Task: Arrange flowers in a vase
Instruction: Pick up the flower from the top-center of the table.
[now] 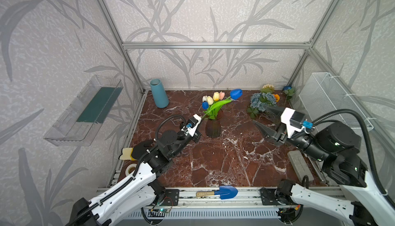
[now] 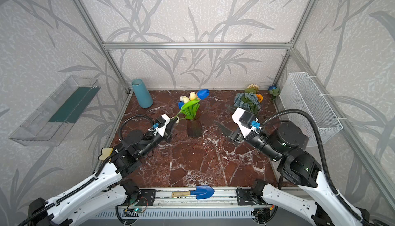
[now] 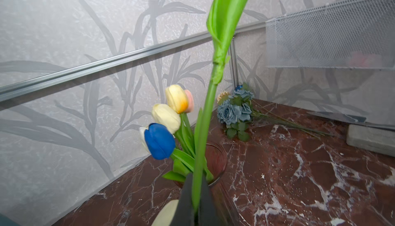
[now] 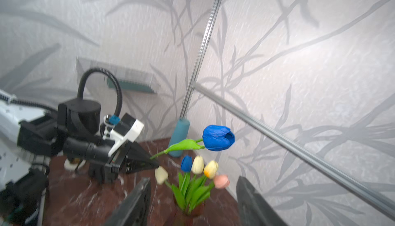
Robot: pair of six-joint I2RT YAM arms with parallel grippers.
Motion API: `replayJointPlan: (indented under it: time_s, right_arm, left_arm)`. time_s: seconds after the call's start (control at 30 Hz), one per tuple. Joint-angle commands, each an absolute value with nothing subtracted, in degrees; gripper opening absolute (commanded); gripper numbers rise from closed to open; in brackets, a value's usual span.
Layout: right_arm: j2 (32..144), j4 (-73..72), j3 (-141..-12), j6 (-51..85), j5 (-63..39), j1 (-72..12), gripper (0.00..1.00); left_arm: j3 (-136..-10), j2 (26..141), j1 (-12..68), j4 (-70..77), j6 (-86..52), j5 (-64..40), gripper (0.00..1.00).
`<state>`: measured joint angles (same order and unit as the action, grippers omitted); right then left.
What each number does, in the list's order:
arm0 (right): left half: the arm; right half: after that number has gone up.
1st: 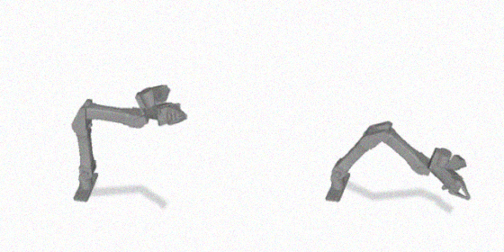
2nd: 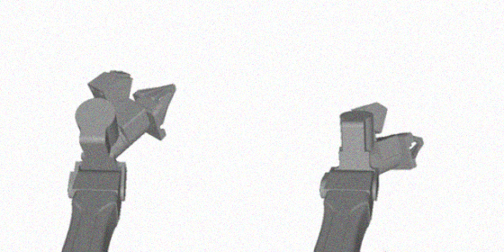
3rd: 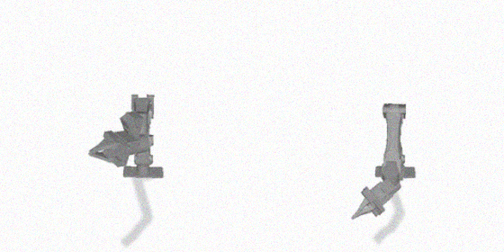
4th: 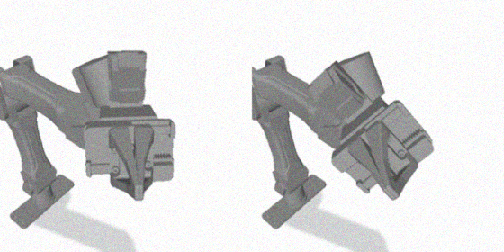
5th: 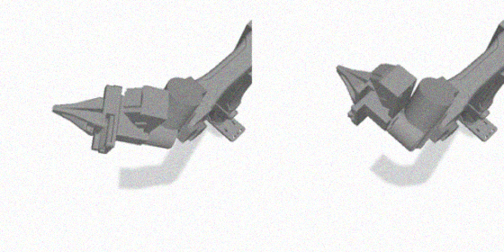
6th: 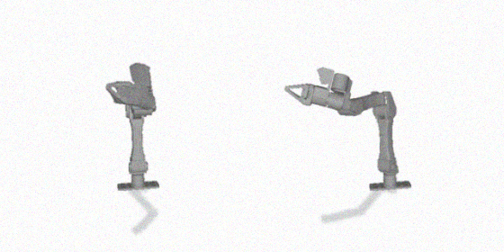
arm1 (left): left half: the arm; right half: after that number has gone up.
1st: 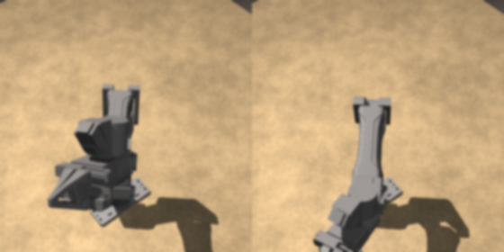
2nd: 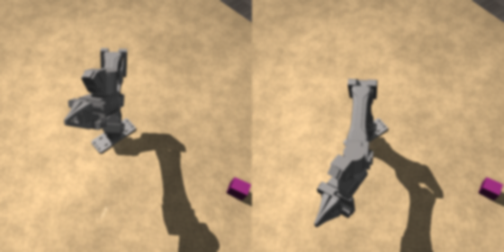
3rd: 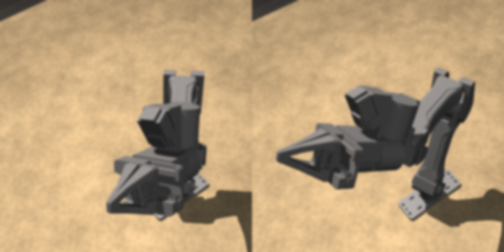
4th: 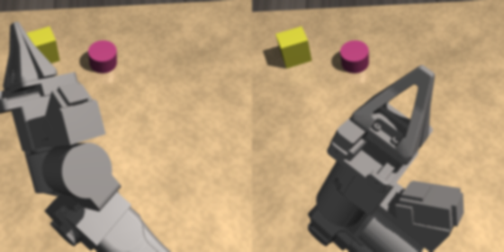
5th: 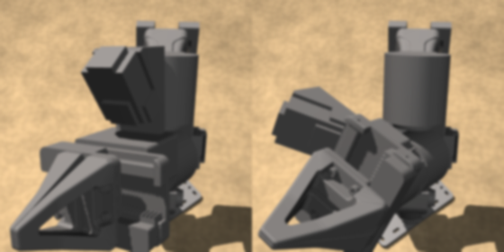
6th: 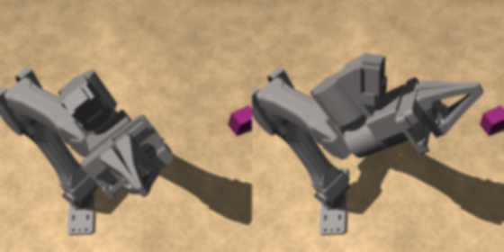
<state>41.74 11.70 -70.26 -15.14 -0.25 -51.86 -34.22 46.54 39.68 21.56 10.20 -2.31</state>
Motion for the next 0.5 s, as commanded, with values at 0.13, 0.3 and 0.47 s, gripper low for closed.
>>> replayJointPlan:
  time_s: [0.13,0.3,0.47]
  right_arm:
    - [50.71,-10.83,-58.36,-1.73,-5.13,-52.11,0.68]
    - [60.77,-24.26,-55.26,6.61,-13.11,-51.99,0.68]
    - [67.11,-26.72,-58.33,6.97,-16.47,-52.02,0.60]
  left_arm:
    - [-33.52,47.35,38.33,35.97,-0.94,-9.41,0.00]
    - [-33.21,50.50,38.32,42.47,-4.39,-18.01,0.00]
    - [-32.75,52.68,38.32,45.52,-5.96,-22.32,0.00]
